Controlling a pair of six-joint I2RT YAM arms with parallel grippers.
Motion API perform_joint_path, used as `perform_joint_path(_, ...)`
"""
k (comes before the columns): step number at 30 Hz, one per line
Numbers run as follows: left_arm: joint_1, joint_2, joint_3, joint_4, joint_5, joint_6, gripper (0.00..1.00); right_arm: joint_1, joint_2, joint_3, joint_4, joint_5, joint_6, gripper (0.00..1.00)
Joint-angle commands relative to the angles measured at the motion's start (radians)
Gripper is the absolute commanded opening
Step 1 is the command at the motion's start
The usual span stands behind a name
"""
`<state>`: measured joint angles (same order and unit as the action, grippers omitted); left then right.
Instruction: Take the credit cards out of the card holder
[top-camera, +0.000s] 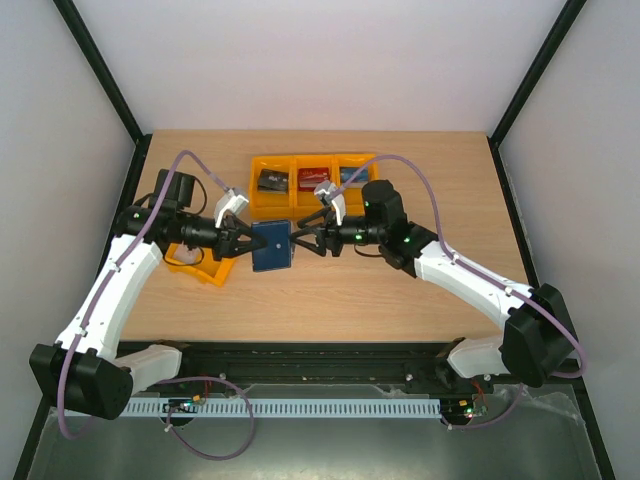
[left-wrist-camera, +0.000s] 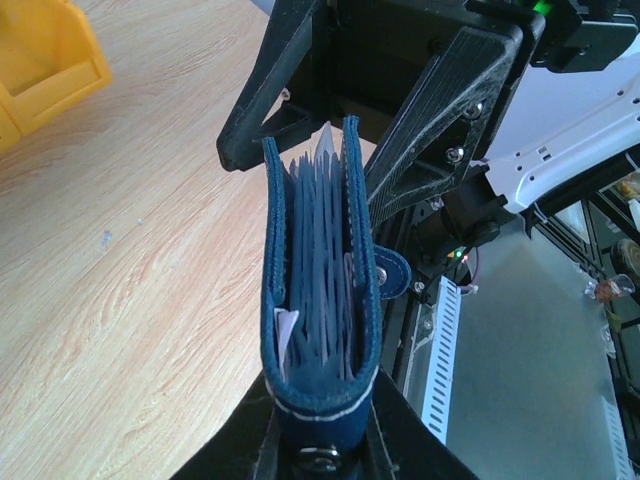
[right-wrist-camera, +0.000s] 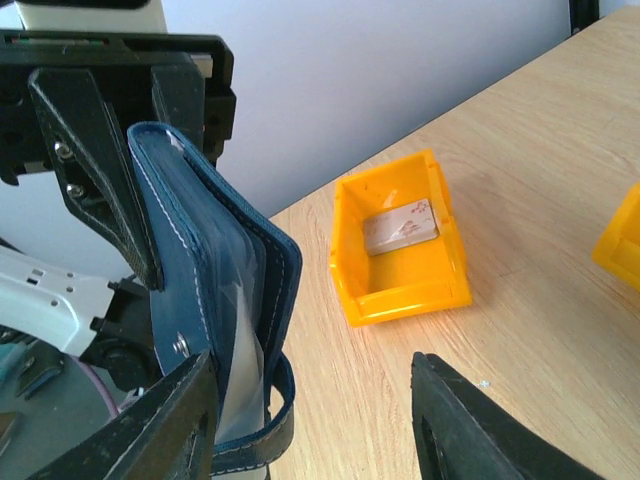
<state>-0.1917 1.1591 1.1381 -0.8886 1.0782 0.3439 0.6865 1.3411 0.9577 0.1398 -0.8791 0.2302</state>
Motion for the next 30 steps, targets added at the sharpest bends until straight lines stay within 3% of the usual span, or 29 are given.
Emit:
perform_joint_path(1,-0.005,-0.011,0.036,-0.04,0.071,0.059,0.02,-0.005,-0.014,0.026,-0.07,-0.024,-0.063,0.51)
perform_joint_path(14,-0.005,-0.015,0.042,-0.104,0.109,0.151,0.02,-0.005,0.007,0.061,-0.127,-0.034,-0.083,0.51)
perform_joint_path(19,-0.013,-0.008,0.028,-0.072,0.099,0.115,0.02,0.021,0.014,0.059,-0.017,-0.179,-0.028,0.57)
perform_joint_path(24,-0.027,0.002,0.025,-0.07,0.101,0.113,0.02,0.108,0.054,0.077,0.072,-0.189,0.02,0.6)
perform_joint_path(26,-0.03,0.001,0.023,-0.069,0.102,0.117,0.02,0.118,0.064,0.072,0.123,-0.2,0.06,0.56)
perform_joint_path(30,-0.028,-0.002,0.01,-0.065,0.101,0.119,0.04,0.118,0.055,0.039,0.23,-0.195,0.135,0.24)
